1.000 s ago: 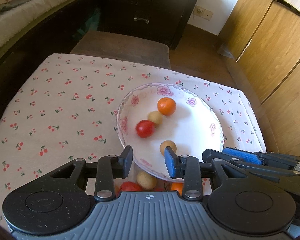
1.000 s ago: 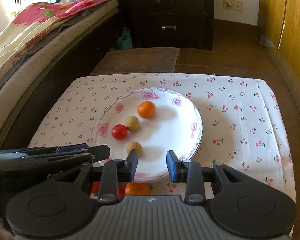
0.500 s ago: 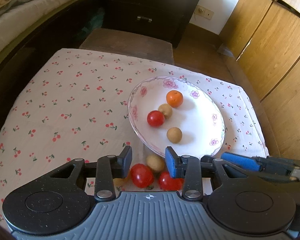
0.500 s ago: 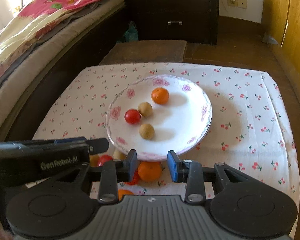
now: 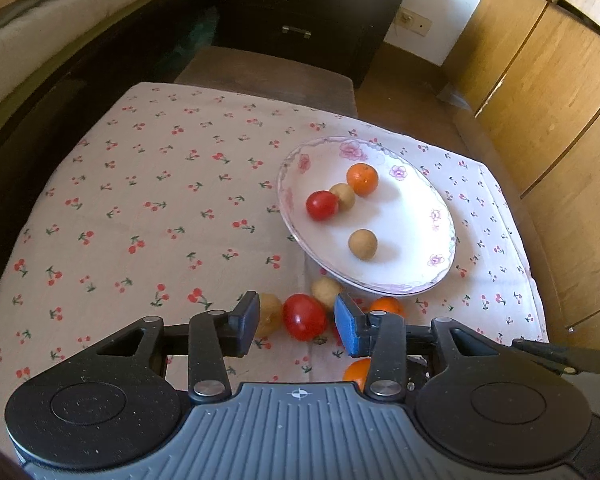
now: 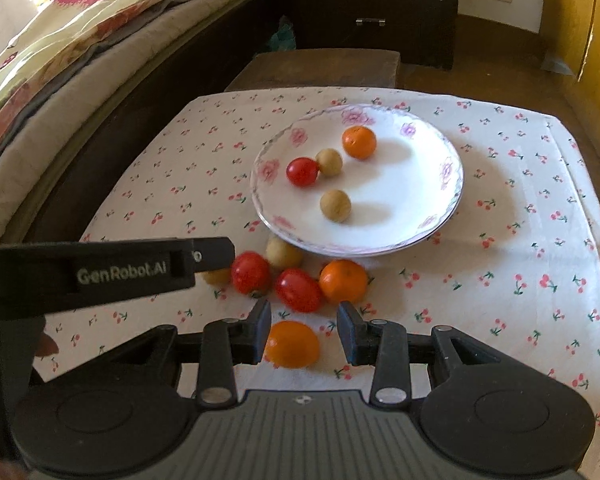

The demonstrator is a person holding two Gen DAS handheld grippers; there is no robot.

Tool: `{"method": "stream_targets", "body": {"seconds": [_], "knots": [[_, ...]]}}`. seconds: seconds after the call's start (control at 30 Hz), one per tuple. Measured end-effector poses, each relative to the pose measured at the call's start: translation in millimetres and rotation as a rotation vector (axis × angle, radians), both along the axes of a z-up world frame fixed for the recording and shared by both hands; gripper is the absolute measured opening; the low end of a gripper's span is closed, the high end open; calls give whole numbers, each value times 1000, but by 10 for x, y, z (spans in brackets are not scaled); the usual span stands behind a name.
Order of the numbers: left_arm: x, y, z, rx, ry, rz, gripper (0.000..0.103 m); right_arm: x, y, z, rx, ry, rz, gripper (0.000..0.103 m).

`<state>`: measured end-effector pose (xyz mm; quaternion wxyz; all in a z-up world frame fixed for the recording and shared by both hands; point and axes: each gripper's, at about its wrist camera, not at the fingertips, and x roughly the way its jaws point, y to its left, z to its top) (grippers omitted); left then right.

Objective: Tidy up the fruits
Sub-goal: 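Withdraw both open tools from the bowl back toward the fruit pile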

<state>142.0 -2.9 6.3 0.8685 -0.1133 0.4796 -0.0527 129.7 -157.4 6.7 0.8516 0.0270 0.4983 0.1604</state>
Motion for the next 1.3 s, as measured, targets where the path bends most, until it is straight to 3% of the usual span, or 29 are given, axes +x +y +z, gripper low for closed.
{"method": "stream_targets", "body": {"seconds": [0.7,0.97,1.3], "knots": [[91,72,-216,10,66,15,52,42,133,-301,-50,66,41,44],[105,124,-253,5,76,34,53,66,116,-328,-38,71,54,37],[199,133,-344,16,98,63,53,26,77,-298,-27,69,56,37]]}}
